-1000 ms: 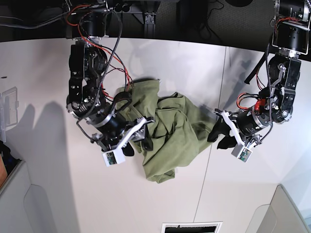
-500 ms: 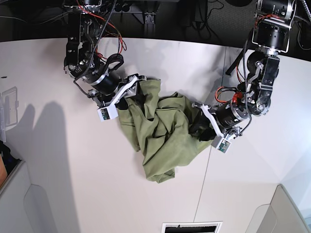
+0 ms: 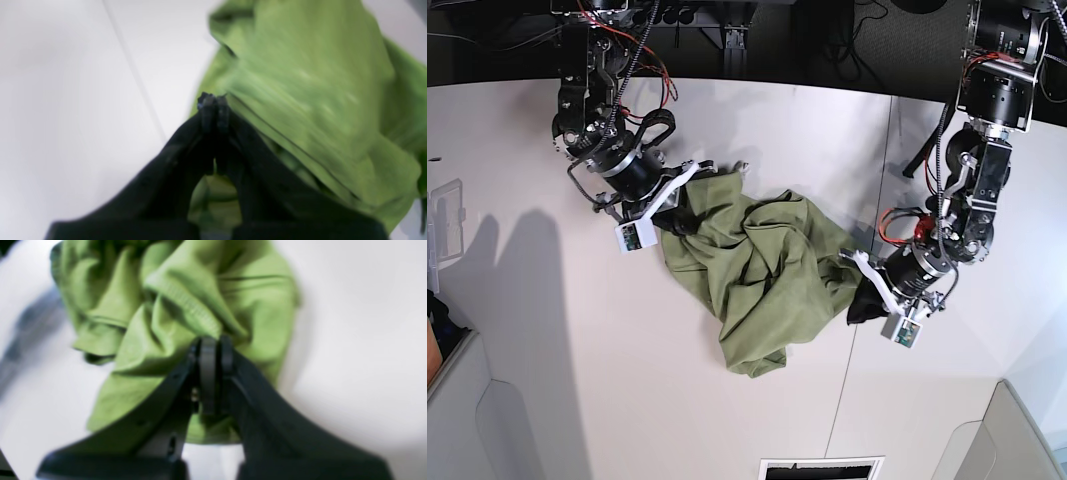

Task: Layout the t-shirt on the table in an organized manner, then fold the t-shirt properly
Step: 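Lift the held shirt with both grippers, then pull the grippers apart to stretch the shirt across the table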

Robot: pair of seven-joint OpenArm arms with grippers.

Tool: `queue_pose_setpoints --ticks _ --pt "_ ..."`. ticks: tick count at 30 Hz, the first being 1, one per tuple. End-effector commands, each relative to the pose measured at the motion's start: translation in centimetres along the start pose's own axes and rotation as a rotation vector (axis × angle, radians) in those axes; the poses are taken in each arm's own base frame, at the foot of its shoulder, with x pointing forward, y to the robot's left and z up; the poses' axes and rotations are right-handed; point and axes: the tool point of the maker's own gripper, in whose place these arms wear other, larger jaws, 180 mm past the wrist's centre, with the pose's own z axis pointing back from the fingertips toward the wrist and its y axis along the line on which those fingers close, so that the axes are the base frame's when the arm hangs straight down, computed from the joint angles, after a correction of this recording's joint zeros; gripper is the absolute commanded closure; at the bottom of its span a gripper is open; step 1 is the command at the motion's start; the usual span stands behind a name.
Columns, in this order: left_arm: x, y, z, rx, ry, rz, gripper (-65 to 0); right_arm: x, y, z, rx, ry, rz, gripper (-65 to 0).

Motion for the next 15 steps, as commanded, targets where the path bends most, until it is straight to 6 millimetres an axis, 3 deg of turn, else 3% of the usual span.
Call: queue_pose_setpoints --ticks 1,3,7,10,11,15 --pt "2.5 1.4 0.5 0.019 -0.057 -0.001 0.0 2.6 -0.3 0.4 0.002 -0.079 0.021 0.0" --pt "2.9 1.7 1.2 -0.03 -0.053 0.022 0.0 3.4 -1.2 1.1 -0.018 -0.099 0.042 0.0" --pt "2.6 -0.7 2.1 -0.212 -0.01 0.104 -2.1 4.3 -1.3 1.5 -0.021 -0.124 0.05 0.0" --pt "2.4 -3.0 2.2 -0.311 0.007 0.135 -32.2 4.4 -0.9 1.5 -0.006 -0.126 0.038 0.0" --pt "2.5 -3.4 2.0 -0.318 -0.001 0.142 -37.4 4.3 -0.8 1.5 0.001 -0.125 0.037 0.0" --pt "2.5 -4.7 1.0 -0.314 -0.016 0.139 -38.0 3.8 -0.7 1.5 0.004 -0.104 0.031 0.0"
